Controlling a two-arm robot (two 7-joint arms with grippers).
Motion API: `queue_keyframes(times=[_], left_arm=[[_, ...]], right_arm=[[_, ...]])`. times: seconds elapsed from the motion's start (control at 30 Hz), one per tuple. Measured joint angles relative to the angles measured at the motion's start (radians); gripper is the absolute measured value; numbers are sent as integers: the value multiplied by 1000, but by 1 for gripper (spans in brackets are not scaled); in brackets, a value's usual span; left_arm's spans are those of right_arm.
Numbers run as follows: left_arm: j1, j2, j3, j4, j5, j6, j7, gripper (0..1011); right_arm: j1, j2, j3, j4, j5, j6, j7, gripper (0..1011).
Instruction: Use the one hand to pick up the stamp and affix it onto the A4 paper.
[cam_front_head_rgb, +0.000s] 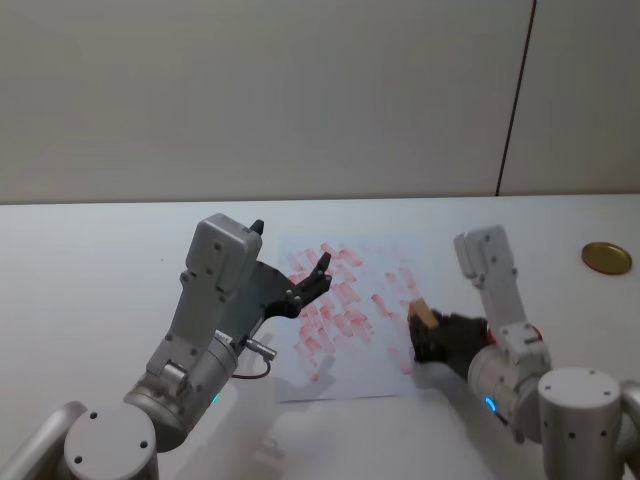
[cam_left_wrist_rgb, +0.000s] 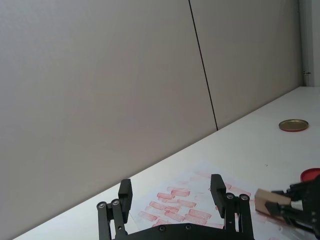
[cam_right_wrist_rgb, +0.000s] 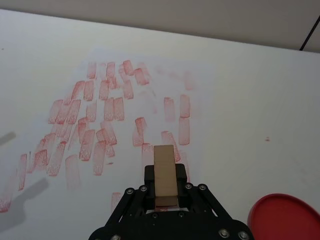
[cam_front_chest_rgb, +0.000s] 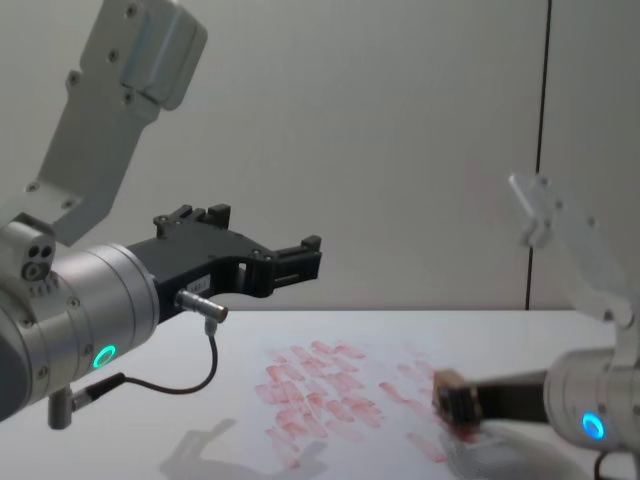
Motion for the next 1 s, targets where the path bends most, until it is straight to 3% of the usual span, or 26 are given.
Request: queue_keyframes(times=[0.53,0.73,1.0], left_arm=[[0,0,0,0,0,0,0,993],[0,0,0,0,0,0,0,993],[0,0,0,0,0,0,0,993]], right_arm=[[-7,15,28,-182,9,-79,-47,223],[-11,22,45,-231,18,-79,-84,223],[-30,38,72,-274,39,-37,-137,223]])
